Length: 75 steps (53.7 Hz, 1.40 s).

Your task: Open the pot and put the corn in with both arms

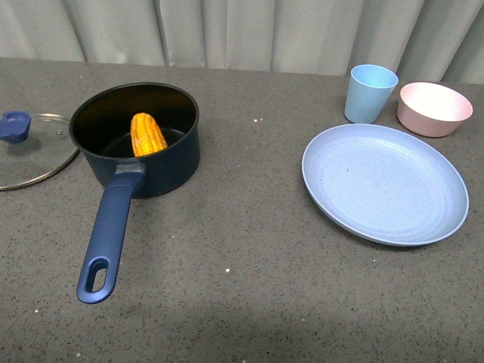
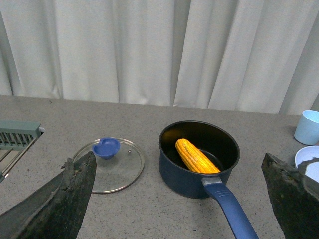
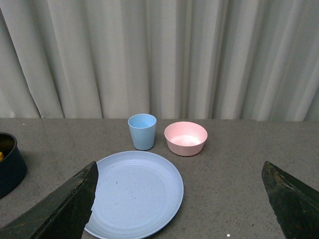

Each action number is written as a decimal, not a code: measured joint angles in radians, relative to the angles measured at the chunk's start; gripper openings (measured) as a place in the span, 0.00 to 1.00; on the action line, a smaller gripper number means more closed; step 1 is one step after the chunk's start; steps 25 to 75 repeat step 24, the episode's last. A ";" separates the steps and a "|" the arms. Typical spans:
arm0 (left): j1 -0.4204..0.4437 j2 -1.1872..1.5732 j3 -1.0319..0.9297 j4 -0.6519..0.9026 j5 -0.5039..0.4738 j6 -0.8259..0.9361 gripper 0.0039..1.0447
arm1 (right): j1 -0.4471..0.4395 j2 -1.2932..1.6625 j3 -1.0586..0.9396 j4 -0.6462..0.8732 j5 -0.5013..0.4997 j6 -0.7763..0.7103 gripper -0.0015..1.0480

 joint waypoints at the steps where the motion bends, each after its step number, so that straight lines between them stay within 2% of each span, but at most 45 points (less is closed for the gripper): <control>1: 0.000 0.000 0.000 0.000 0.000 0.000 0.94 | 0.000 0.000 0.000 0.000 0.000 0.000 0.91; 75: 0.000 0.000 0.000 0.000 0.000 0.000 0.94 | 0.000 0.000 0.000 0.000 0.000 0.000 0.91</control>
